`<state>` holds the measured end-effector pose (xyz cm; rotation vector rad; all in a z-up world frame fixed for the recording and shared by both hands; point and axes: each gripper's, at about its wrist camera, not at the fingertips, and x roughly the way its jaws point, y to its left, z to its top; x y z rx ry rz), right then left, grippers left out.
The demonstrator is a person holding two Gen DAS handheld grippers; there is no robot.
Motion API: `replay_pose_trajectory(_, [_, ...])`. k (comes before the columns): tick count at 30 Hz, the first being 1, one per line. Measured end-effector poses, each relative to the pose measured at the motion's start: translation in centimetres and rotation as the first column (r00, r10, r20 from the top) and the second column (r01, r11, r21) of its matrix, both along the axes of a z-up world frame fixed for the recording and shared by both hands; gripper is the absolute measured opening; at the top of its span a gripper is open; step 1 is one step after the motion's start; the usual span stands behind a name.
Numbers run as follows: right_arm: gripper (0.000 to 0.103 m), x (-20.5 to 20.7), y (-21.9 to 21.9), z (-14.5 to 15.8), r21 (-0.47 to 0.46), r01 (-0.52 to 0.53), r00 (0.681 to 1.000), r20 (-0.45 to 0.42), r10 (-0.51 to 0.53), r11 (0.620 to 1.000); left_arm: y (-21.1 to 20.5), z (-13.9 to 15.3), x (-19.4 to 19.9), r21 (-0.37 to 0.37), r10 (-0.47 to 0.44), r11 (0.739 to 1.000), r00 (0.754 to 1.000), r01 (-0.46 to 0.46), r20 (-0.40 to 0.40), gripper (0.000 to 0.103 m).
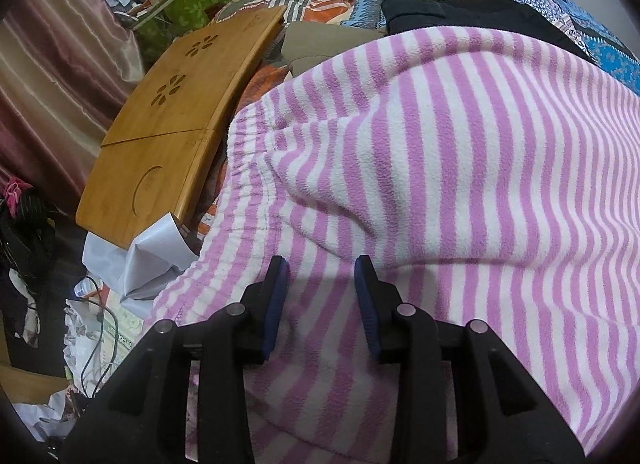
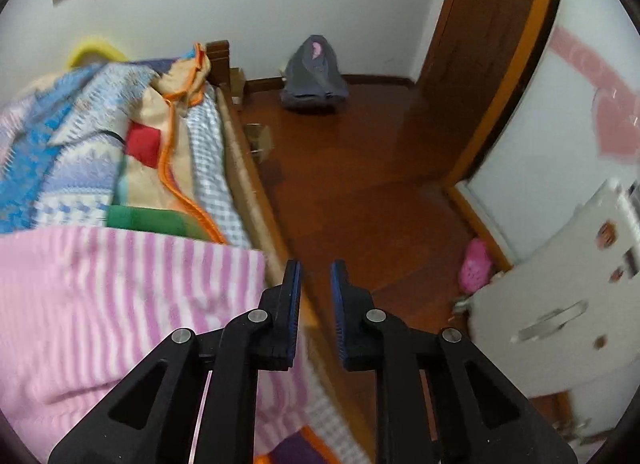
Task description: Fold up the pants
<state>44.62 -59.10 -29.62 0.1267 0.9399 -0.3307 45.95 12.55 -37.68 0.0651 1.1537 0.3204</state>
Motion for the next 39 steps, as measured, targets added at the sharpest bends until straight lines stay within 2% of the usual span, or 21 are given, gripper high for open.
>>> replay_pose_trajectory(3, [0.015, -2.1, 0.8, 1.6, 0.026, -0.052, 0.999, 0.016, 0.051, 0.998, 0.4, 0.9, -0.5, -0.033, 0.011, 0.999, 1.000, -0.010, 0.014, 0.035])
replay_pose_trajectory(9, [0.031, -7.9, 2.8, 6.1, 0.068, -0.144, 0.987, 0.085, 0.138, 0.987, 1.0, 5.8, -3.7, -0.076, 0.004, 0.997, 0.994, 0.004, 0.106, 0.036])
replay_pose_trajectory(11, [0.037, -10.4, 2.8, 7.8, 0.073, -0.152, 0.983, 0.113, 0.144, 0.986, 1.4, 7.6, -5.1, -0.082, 0.003, 0.997, 0.991, 0.009, 0.136, 0.042])
replay_pose_trajectory(13, [0.040, -12.9, 2.9, 9.4, 0.083, -0.161, 0.980, 0.134, 0.149, 0.983, 1.8, 9.5, -6.9, -0.090, 0.008, 0.996, 0.984, 0.008, 0.176, 0.058])
replay_pose_trajectory(15, [0.042, -15.3, 2.8, 10.7, 0.068, -0.158, 0.979, 0.144, 0.147, 0.985, 2.3, 11.3, -9.1, -0.085, 0.013, 0.996, 0.976, 0.005, 0.215, 0.064])
replay_pose_trajectory(18, [0.055, -18.8, 2.9, 11.5, 0.027, -0.127, 0.981, 0.152, 0.121, 0.992, 3.1, 12.6, -11.6, -0.062, 0.010, 0.998, 0.975, 0.004, 0.222, 0.067])
replay_pose_trajectory(20, [0.056, -20.9, 2.7, 11.4, 0.021, -0.111, 0.983, 0.149, 0.107, 0.994, 3.8, 12.9, -13.7, -0.048, 0.003, 0.999, 0.977, 0.007, 0.214, 0.068])
replay_pose_trajectory(23, [0.056, -23.7, 2.5, 10.5, 0.047, -0.087, 0.989, 0.124, 0.081, 0.995, 4.8, 12.5, -16.3, -0.050, 0.011, 0.999, 0.980, -0.001, 0.199, 0.069])
replay_pose_trajectory(28, [0.056, -27.6, 3.3, 8.2, 0.069, -0.065, 0.995, 0.079, 0.060, 0.995, 7.2, 10.9, -21.0, -0.079, 0.047, 0.996, 0.984, -0.034, 0.171, 0.078])
replay_pose_trajectory(31, [0.057, -29.2, 3.6, 6.5, 0.111, -0.059, 0.997, 0.045, 0.055, 0.992, 8.1, 8.6, -22.4, -0.095, 0.060, 0.994, 0.992, -0.049, 0.109, 0.079])
replay_pose_trajectory(33, [0.057, -29.5, 4.2, 5.0, 0.132, -0.058, 0.998, 0.009, 0.057, 0.990, 8.4, 6.4, -22.9, -0.077, 0.064, 0.995, 0.996, -0.060, 0.054, 0.079])
replay_pose_trajectory(36, [0.057, -30.8, 5.4, 3.4, 0.154, -0.057, 0.998, -0.028, 0.062, 0.986, 9.0, 4.2, -23.6, -0.064, 0.093, 0.994, 0.996, -0.092, 0.014, 0.079])
replay_pose_trajectory(38, [0.057, -31.8, 5.7, 2.1, 0.179, -0.050, 0.997, -0.052, 0.060, 0.982, 9.6, 3.7, -24.2, -0.109, 0.112, 0.988, 0.993, -0.107, 0.045, 0.079])
replay_pose_trajectory(39, [0.057, -32.0, 5.8, 1.7, 0.186, -0.045, 0.996, -0.062, 0.057, 0.982, 9.8, 3.7, -24.5, -0.133, 0.119, 0.985, 0.991, -0.110, 0.058, 0.073])
